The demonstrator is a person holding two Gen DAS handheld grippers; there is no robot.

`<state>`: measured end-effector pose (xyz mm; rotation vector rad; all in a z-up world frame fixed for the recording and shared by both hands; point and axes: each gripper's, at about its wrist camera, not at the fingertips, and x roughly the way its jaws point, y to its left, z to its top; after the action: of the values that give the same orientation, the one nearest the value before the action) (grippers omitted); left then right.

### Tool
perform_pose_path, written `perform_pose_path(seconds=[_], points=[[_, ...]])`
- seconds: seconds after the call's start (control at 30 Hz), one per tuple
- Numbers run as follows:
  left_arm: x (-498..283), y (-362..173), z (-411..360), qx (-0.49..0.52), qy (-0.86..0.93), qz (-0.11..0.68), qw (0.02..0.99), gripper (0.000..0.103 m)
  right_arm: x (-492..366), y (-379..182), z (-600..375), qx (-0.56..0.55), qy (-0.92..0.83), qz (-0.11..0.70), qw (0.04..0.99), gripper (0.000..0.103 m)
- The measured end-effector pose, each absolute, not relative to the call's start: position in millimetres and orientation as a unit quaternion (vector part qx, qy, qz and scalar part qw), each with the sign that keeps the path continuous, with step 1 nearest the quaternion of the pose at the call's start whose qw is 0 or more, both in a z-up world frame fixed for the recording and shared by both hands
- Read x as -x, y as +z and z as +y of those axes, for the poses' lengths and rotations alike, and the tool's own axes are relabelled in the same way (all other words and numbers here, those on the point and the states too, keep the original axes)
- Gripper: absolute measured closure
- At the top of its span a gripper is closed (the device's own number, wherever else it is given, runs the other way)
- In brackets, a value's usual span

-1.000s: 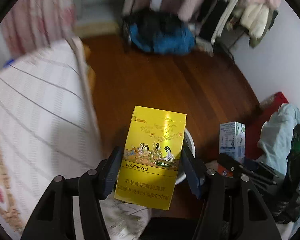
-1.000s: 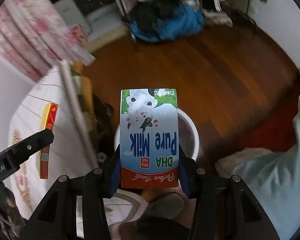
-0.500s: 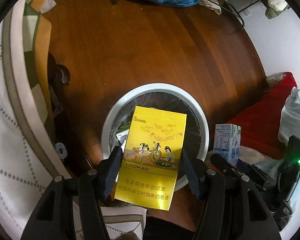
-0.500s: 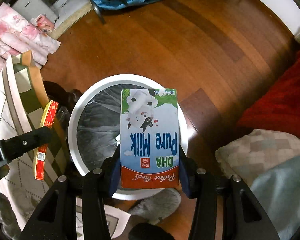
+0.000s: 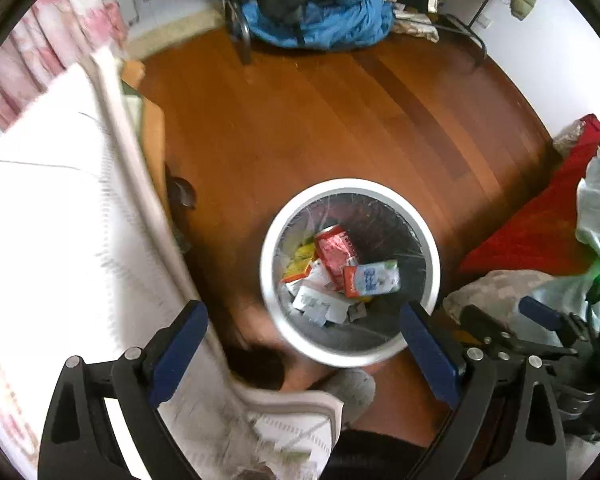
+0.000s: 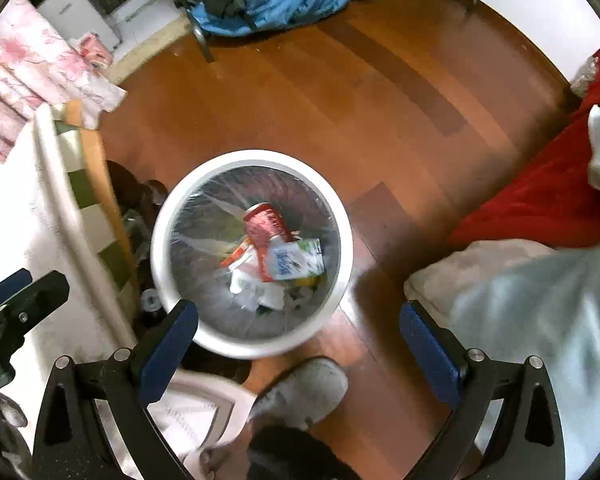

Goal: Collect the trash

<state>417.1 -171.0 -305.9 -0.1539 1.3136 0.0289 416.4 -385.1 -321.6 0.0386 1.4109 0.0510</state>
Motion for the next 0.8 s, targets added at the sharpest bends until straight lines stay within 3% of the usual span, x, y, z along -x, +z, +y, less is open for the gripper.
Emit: perform_pose_path(seconds=[0.57, 0.8], points=[[-276, -124, -173, 0.079, -0.020, 0.510, 0.856, 0.005, -266, -88, -391, -0.064, 0.106, 0.540, 0.832, 0.001], [-231, -64, -182, 0.086, -0.053, 0.463, 0.881, 0.005, -215, -18, -395, -0.071, 0.140, 0.502, 0.851, 0.001]])
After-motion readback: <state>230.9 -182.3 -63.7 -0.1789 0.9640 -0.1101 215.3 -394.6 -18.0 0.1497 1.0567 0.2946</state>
